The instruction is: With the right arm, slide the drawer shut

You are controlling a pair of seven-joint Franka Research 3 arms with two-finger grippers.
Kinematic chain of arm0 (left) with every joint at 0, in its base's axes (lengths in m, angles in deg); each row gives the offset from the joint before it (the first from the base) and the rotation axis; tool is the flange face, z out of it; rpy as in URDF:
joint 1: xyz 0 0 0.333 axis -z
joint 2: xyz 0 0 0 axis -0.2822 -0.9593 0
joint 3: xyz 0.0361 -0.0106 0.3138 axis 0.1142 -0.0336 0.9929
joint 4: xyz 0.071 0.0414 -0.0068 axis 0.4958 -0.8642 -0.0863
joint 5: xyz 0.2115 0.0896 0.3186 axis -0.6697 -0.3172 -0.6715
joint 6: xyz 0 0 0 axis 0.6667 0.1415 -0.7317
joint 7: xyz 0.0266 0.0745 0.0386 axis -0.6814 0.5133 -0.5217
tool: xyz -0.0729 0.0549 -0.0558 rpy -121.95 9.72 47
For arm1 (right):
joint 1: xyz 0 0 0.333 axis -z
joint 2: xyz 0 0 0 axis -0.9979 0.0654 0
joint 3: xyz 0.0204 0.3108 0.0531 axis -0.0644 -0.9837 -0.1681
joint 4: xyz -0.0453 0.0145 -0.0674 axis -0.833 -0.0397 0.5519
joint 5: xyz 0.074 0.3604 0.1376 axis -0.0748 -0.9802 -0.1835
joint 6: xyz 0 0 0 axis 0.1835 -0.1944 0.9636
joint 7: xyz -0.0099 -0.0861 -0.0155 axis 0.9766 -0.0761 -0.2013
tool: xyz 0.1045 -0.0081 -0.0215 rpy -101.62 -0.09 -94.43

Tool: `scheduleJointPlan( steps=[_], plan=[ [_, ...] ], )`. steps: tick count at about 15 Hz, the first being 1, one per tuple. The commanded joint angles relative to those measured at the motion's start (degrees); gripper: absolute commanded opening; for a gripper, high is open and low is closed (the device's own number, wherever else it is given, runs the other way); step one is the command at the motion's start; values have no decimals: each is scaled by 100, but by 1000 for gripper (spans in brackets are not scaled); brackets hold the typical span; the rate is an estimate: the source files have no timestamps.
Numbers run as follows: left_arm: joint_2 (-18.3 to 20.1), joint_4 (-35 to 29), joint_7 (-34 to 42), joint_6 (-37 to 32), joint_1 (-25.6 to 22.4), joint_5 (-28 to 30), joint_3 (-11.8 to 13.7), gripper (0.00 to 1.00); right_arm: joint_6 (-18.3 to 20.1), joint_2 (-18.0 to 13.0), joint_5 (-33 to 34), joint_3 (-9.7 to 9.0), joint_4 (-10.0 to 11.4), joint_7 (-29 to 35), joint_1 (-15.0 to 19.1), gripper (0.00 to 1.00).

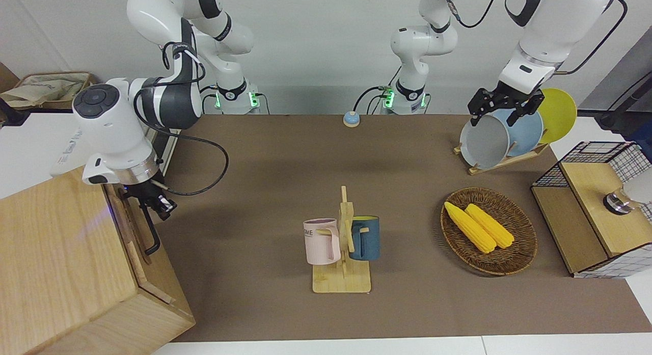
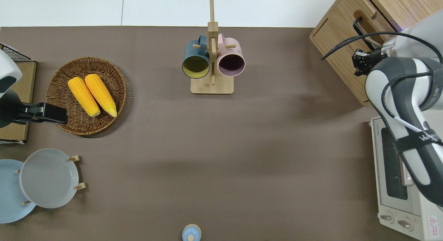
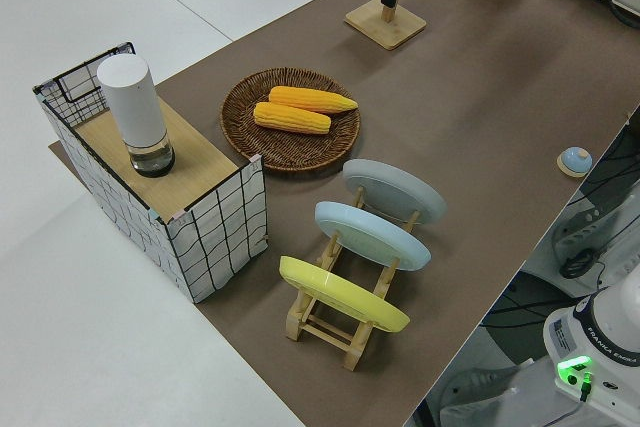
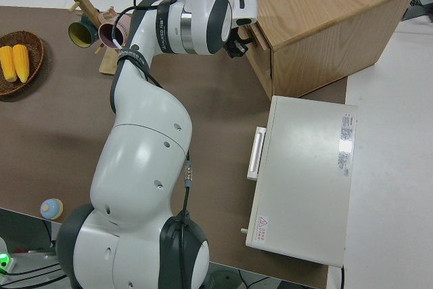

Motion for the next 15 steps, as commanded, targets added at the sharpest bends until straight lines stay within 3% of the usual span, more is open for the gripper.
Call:
scheduleJointPlan(
  steps=[1, 5, 8, 11, 13, 15],
  plan=[
    [-65, 140, 56, -113, -31, -98, -39, 993, 51, 134, -29, -110, -221, -166, 17, 0],
    [-65, 140, 56, -113, -31, -98, -39, 993, 524, -146, -143, -128, -160, -227, -782, 0],
    [-65, 140, 56, -113, -31, -98, -39, 993, 946, -506, -135, -119, 112, -595, -1300, 0],
    [-65, 140, 56, -113, -31, -98, -39, 993, 992, -884, -135, -119, 384, -832, -1574, 0],
    [-65, 149, 56, -113, -22, -98, -39, 993, 1035, -1314, -135, -119, 709, -1261, -1653, 0],
    [-65, 140, 56, -113, -31, -98, -39, 993, 1368, -1684, -195, -127, 816, -1841, -1610, 0]
  ],
)
